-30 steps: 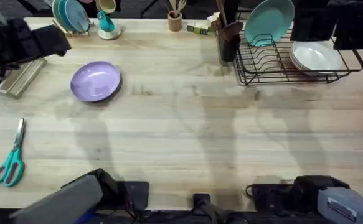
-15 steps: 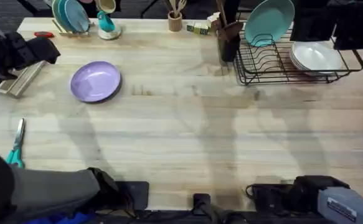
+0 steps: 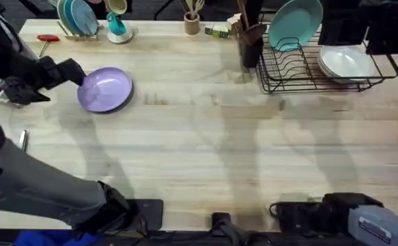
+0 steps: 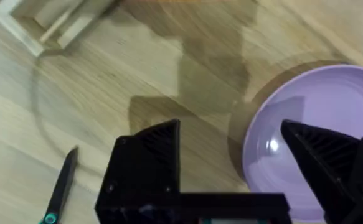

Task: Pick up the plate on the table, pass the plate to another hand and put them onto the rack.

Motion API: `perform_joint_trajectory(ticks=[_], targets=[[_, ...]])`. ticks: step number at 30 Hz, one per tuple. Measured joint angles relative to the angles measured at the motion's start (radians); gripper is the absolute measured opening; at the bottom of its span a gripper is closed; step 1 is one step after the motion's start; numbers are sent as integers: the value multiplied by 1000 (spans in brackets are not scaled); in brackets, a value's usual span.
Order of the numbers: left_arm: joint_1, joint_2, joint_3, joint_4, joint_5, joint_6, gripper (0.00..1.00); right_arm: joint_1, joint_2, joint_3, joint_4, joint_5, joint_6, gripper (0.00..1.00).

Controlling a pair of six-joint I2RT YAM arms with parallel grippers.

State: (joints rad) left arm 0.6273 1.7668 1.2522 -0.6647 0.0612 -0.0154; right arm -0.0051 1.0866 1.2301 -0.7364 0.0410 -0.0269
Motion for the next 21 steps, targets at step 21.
perform_joint_trajectory(ticks=[21], targets=[[1, 106, 9, 7, 14, -3, 846, 0, 0, 0, 0, 0, 0, 996]])
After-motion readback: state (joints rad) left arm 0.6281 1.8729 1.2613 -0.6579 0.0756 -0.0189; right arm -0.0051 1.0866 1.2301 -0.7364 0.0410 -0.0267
